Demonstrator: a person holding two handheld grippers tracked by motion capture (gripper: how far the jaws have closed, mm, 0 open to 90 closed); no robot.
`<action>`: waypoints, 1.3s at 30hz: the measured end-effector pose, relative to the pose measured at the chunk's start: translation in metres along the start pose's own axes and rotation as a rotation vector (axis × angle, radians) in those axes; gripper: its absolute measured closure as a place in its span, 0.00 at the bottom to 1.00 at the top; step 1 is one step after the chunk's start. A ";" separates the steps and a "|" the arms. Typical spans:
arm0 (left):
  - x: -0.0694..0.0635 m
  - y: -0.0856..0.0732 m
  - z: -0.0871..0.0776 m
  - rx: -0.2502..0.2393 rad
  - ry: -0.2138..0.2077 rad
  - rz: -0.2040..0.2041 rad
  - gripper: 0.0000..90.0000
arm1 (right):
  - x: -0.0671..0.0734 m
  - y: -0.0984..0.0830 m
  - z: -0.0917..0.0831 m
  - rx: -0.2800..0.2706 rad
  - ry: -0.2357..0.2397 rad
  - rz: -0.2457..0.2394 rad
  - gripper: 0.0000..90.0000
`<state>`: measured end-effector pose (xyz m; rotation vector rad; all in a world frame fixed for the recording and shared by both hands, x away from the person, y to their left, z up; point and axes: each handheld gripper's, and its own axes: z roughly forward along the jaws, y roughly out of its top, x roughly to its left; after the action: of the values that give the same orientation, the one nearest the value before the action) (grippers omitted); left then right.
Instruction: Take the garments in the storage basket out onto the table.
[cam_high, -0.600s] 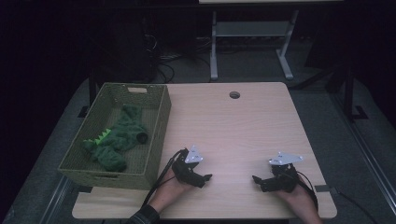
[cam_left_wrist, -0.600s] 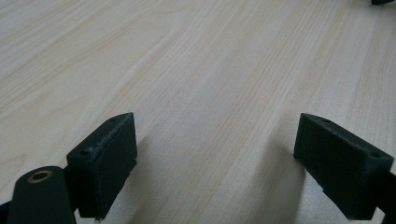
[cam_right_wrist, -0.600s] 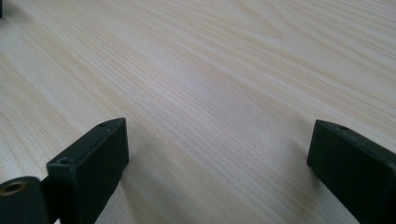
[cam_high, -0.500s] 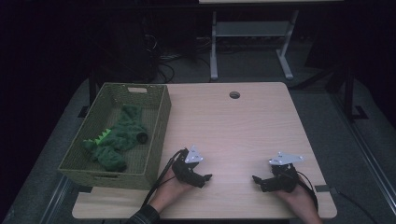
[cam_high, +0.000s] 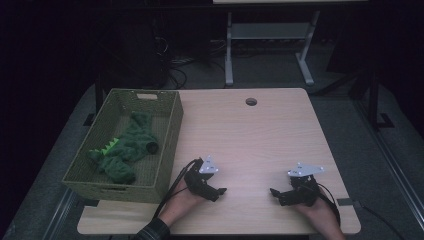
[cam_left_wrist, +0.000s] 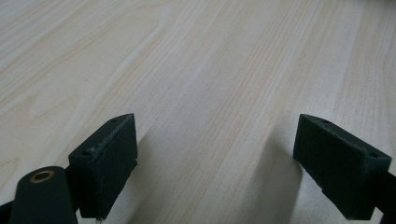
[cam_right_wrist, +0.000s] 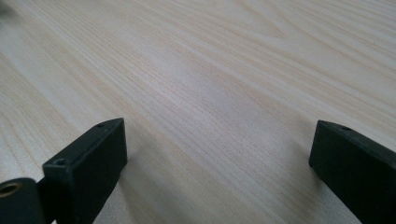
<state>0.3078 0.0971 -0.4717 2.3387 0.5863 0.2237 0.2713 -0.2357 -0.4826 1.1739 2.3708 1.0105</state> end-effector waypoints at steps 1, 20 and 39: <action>0.000 0.001 0.000 0.002 -0.007 -0.001 0.15 | 0.000 0.000 0.000 0.000 0.000 0.000 0.04; 0.005 0.010 -0.016 0.003 -0.019 -0.014 0.15 | 0.000 0.000 0.000 0.002 0.000 0.004 0.04; 0.014 0.021 -0.038 -0.029 -0.002 -0.011 0.15 | 0.000 0.000 0.000 0.002 0.001 0.004 0.04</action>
<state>0.3155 0.1131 -0.4300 2.3067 0.5905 0.2239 0.2711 -0.2354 -0.4826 1.1798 2.3716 1.0101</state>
